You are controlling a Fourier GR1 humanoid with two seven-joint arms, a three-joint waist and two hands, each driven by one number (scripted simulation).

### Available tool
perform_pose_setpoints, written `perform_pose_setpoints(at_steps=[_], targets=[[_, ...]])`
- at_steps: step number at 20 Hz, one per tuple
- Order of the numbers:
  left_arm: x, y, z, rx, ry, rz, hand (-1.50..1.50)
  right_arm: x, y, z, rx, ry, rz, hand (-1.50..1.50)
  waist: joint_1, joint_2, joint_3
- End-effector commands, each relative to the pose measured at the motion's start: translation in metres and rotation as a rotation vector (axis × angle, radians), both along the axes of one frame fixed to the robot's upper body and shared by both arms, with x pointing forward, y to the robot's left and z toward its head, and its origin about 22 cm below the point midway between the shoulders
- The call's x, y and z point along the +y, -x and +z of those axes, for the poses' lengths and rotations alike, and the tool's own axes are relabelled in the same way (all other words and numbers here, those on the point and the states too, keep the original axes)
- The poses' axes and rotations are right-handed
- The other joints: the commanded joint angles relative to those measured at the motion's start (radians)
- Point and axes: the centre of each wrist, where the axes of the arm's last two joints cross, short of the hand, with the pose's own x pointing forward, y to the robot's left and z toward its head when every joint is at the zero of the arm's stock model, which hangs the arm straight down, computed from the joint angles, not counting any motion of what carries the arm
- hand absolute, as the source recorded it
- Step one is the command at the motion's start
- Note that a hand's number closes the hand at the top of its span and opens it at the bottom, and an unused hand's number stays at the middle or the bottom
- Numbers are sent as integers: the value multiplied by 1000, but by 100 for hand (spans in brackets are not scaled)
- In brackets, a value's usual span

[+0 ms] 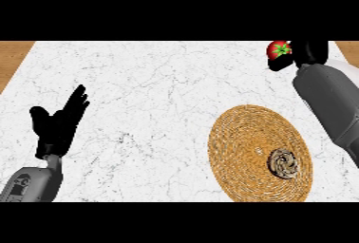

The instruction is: Pick the tomato from the placemat and place it in the plate

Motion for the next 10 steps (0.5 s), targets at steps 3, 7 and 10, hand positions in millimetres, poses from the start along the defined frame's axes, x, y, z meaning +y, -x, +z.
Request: perform_pose_setpoints(at_steps=[3, 7, 10], targets=[[1, 4, -3, -6, -2, -10, 0, 16, -12, 25, -197, -30, -328, 150, 9, 8, 3], [4, 1, -10, -10, -4, 36, 0, -11, -6, 24, -213, -80, -404, 150, -10, 8, 4], [9, -3, 10, -3, 12, -17, 0, -41, 6, 14, -225, -120, -462, 150, -8, 7, 5]])
